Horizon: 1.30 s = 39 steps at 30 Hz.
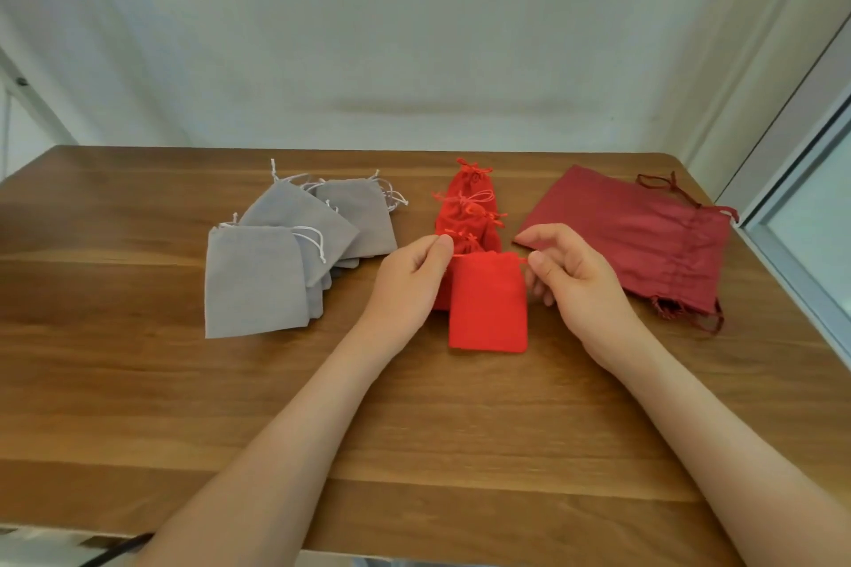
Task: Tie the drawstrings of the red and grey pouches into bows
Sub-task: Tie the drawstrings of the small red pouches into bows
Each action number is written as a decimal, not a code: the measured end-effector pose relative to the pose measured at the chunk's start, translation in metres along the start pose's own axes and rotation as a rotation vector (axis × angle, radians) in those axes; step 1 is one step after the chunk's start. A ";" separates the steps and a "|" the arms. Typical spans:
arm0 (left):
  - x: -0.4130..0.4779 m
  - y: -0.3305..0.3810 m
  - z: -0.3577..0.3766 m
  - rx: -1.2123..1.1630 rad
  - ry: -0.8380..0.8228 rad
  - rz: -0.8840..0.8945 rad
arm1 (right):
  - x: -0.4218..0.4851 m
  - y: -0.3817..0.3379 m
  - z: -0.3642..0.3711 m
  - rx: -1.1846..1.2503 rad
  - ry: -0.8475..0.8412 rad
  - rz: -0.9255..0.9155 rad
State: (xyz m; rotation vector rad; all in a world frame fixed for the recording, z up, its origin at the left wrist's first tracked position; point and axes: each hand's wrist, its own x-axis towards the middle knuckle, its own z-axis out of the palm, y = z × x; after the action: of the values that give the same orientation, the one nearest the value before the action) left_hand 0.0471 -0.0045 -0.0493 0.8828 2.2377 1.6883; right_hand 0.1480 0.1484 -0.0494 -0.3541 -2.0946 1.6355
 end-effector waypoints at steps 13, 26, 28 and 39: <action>-0.005 0.006 0.000 -0.029 -0.069 0.055 | 0.002 -0.005 -0.006 -0.118 0.053 -0.215; -0.009 0.010 0.015 0.450 0.288 0.465 | -0.009 -0.019 0.022 -0.375 -0.118 -0.282; -0.010 0.012 0.018 0.426 0.338 0.451 | -0.011 -0.022 0.022 -0.328 -0.119 -0.290; -0.018 0.013 0.041 -0.284 0.224 -0.144 | -0.010 -0.022 0.027 -0.102 0.024 -0.177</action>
State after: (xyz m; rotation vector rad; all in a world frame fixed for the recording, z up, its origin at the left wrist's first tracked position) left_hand 0.0867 0.0203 -0.0537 0.4771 2.0570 2.0531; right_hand 0.1452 0.1155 -0.0348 -0.2132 -2.1302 1.4205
